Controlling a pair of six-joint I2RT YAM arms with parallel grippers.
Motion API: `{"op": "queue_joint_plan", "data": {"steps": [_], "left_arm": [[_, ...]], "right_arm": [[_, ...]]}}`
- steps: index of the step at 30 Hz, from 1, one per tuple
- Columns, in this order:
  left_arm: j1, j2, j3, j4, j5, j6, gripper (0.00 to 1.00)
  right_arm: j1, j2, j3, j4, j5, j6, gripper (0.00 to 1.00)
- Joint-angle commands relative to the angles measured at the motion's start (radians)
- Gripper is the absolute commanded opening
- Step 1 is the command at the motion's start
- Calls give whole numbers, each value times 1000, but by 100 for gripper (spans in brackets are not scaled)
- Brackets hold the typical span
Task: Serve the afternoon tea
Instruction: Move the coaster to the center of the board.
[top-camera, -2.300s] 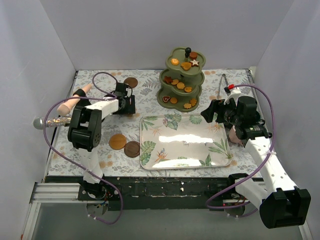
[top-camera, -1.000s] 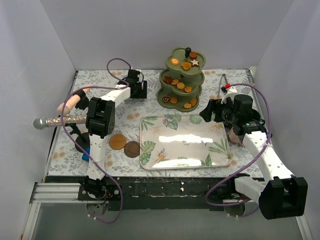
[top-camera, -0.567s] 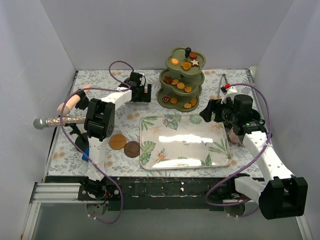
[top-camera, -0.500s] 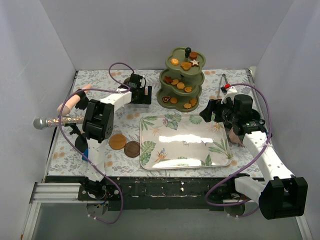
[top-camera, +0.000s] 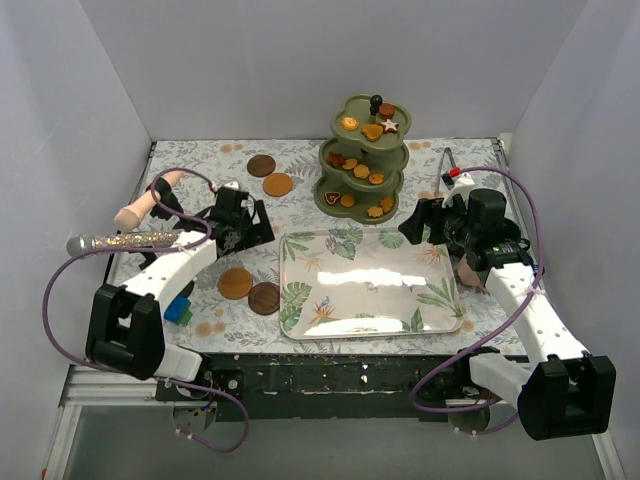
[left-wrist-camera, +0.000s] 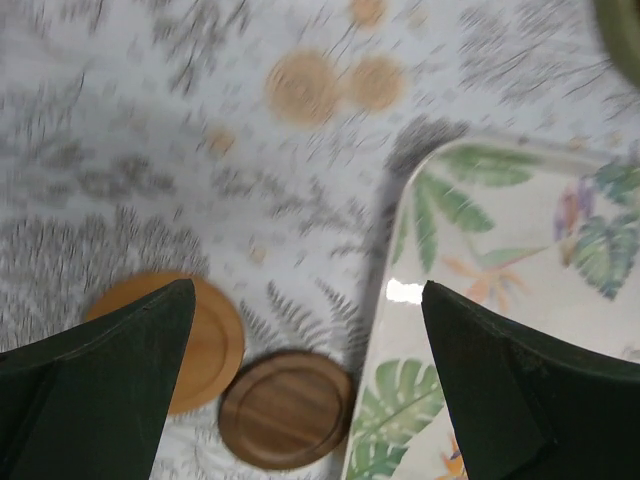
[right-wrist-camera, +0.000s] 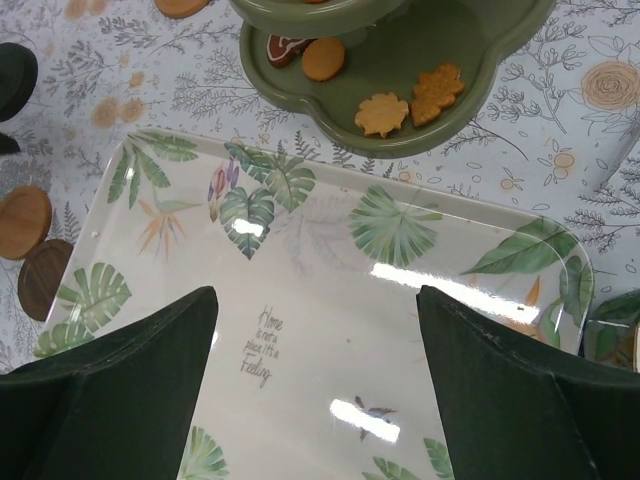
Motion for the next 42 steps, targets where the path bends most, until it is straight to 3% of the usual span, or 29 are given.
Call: {"op": "queue_joint_plan", "data": {"steps": [1,5,9,17,25,30,42], "left_arm": [[13,-93,-140,-178,-34,-203,98],[13,-190,-187,-237,-117,-240,98],[14,-192,-194,-298,-172,-267,98],[14,-69,-216,-281,-108,-272,98],[16,-54,-269,-213,-95,-257,98],[16,-26,-295,-147,-85,-245,87],[17,107,-283,-44,-95,-199,72]], "right_arm": [[4,-15,28,38,-30,5,89],[3,-19,19,48,-37,14,89],[1,-27,17,50,-43,17,89],[3,-42,19,44,-38,16,89],[3,-43,16,45,-38,22,89],[3,-38,17,50,-44,22,89],[3,-35,19,50,-38,22,89]]}}
